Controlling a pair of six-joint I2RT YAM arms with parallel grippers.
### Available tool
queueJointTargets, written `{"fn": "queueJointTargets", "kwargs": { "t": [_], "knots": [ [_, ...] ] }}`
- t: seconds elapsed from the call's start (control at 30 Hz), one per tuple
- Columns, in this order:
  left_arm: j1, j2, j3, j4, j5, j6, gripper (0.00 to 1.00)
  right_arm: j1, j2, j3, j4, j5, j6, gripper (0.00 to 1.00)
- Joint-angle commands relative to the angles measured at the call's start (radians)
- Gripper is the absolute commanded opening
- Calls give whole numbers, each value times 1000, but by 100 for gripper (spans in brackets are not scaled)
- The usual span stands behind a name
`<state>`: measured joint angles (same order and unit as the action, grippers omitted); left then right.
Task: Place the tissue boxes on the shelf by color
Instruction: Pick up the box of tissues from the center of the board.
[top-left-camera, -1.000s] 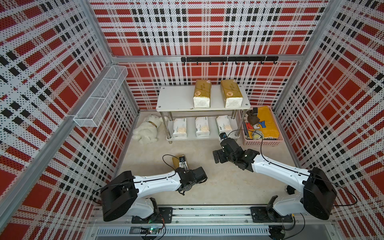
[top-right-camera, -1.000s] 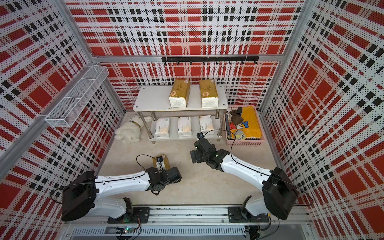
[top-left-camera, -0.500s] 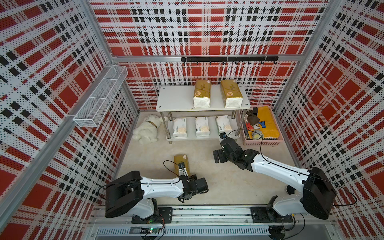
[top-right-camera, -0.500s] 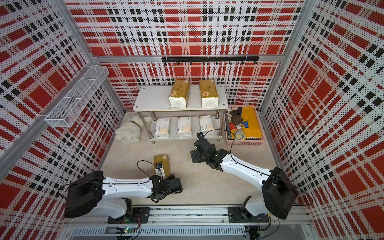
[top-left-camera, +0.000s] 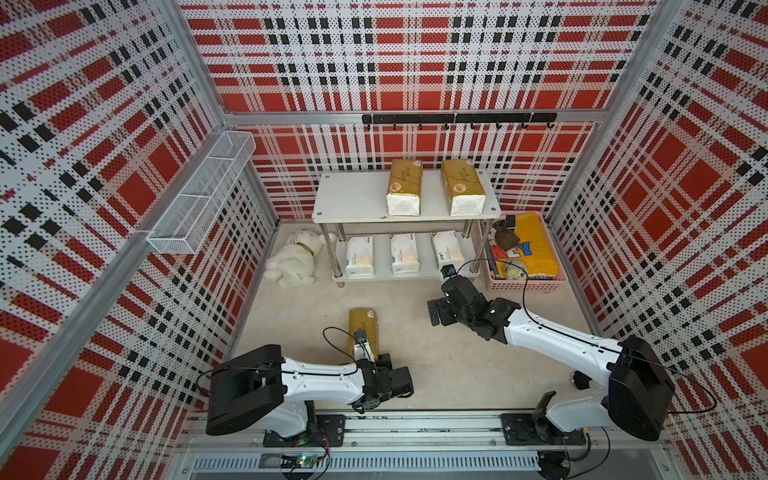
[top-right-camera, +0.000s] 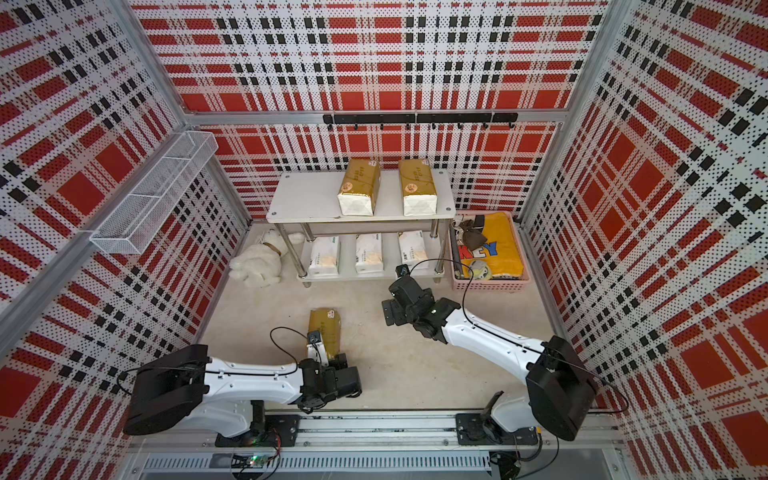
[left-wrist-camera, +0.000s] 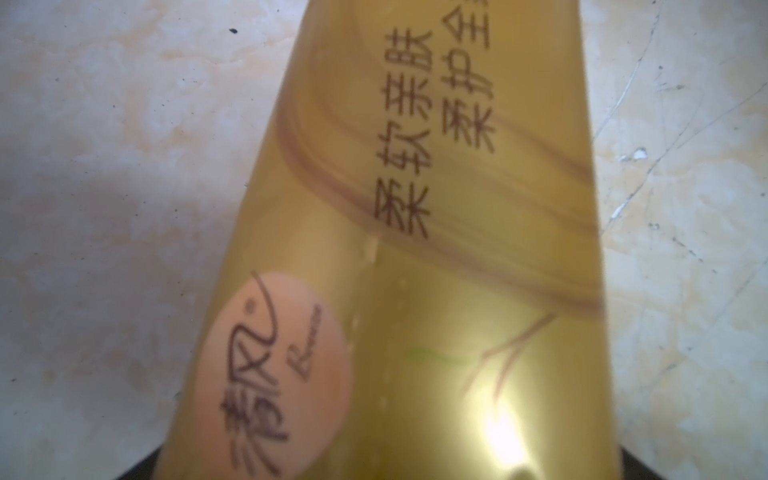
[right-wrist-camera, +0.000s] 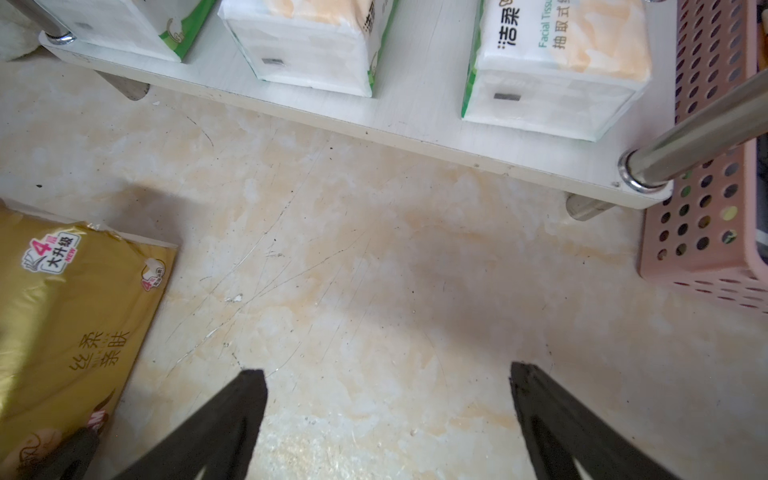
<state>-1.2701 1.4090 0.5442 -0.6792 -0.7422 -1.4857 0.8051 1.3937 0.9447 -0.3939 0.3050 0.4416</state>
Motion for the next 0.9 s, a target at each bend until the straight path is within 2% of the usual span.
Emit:
{"fn": "queueJointTargets", "kwargs": {
  "t": [0.0,0.5,0.87],
  "knots": [
    [-5,-17,-10,20,-28,-16,100,8,-22,-13,-14,23,14,100],
    [-7,-50,-36,43,-72,14,100,8,-46,-36,-32,48,39,100],
    [32,-57,-1,50,-71,94,99,8,-31,-29,-33,37,38,100]
  ]
}}
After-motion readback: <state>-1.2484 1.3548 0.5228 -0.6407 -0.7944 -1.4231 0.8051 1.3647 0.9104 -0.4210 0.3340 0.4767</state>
